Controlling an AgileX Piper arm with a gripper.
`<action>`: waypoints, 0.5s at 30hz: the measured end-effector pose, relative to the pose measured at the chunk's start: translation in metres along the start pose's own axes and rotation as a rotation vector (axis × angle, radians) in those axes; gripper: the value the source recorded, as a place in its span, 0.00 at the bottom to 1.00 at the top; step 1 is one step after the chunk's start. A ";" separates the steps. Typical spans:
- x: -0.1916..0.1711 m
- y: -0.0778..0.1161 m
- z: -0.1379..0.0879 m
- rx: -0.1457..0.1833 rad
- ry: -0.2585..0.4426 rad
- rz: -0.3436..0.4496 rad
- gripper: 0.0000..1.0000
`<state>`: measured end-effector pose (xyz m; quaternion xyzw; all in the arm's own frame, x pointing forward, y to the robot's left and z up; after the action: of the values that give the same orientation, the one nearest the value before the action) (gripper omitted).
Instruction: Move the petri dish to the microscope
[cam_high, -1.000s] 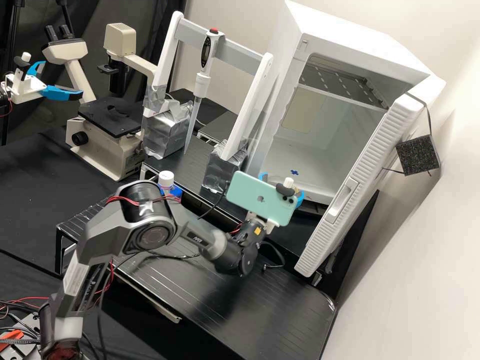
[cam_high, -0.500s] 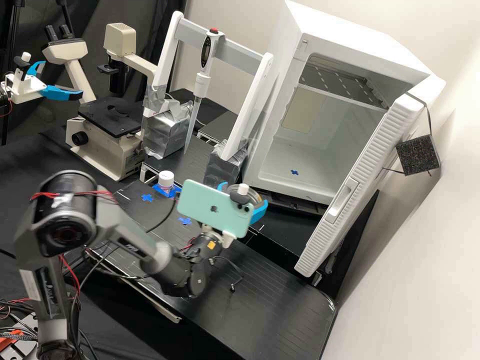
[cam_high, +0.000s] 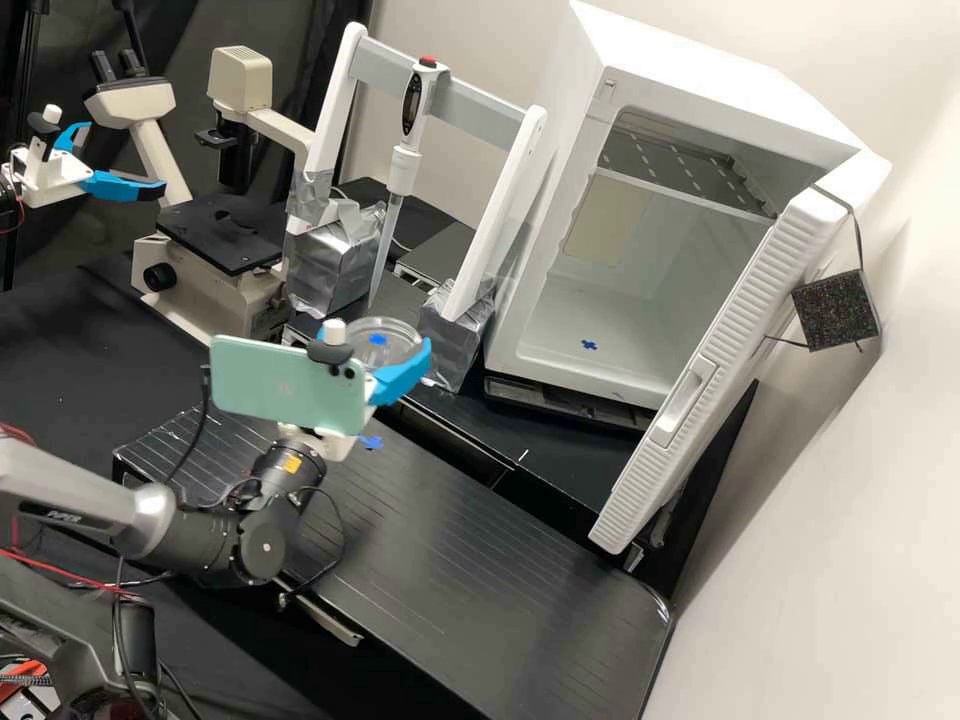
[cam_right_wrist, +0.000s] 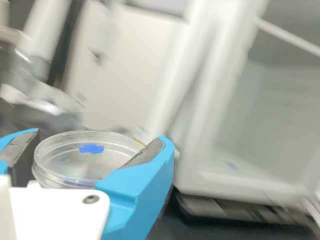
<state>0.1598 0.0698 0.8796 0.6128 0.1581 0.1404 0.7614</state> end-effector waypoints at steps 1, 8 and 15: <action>0.001 -0.001 -0.005 0.000 0.028 -0.003 0.00; 0.014 -0.010 -0.033 0.049 0.230 -0.061 0.00; 0.041 -0.017 -0.052 0.113 0.394 -0.168 0.00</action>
<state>0.1762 0.1293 0.8496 0.6000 0.3618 0.1845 0.6892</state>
